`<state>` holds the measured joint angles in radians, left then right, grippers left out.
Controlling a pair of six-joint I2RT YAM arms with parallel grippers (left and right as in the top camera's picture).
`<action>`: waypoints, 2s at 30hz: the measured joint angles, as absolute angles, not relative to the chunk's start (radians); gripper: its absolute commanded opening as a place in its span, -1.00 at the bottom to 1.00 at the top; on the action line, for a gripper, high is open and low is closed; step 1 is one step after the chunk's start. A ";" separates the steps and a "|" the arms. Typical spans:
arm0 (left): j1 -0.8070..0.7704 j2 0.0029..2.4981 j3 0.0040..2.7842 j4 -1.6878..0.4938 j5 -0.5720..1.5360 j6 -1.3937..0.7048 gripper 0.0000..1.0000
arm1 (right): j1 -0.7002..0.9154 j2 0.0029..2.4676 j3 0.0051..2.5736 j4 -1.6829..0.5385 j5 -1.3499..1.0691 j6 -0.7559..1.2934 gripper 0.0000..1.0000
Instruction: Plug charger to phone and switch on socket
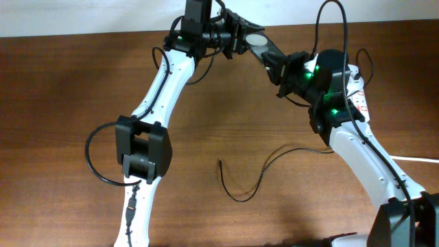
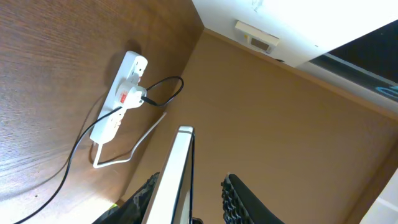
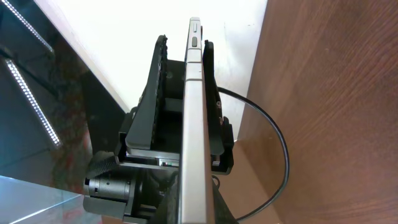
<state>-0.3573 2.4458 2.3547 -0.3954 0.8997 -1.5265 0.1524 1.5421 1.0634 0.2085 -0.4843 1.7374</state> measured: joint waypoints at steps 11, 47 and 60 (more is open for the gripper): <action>-0.357 2.446 2.355 -0.397 0.902 -1.526 -0.41 | 0.152 1.542 1.063 0.211 -0.484 1.807 -0.92; -0.230 2.446 2.354 -0.400 0.976 -1.383 -1.00 | 0.152 1.542 1.077 0.224 -0.526 1.822 0.97; 0.008 2.446 2.355 -0.394 1.424 -0.748 -1.00 | 0.183 1.542 1.082 -0.071 -0.836 0.836 0.97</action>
<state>0.0082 2.4462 2.3547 -0.3939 1.4239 -0.7479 0.1833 1.5421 1.0817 -0.0711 -0.8360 0.8364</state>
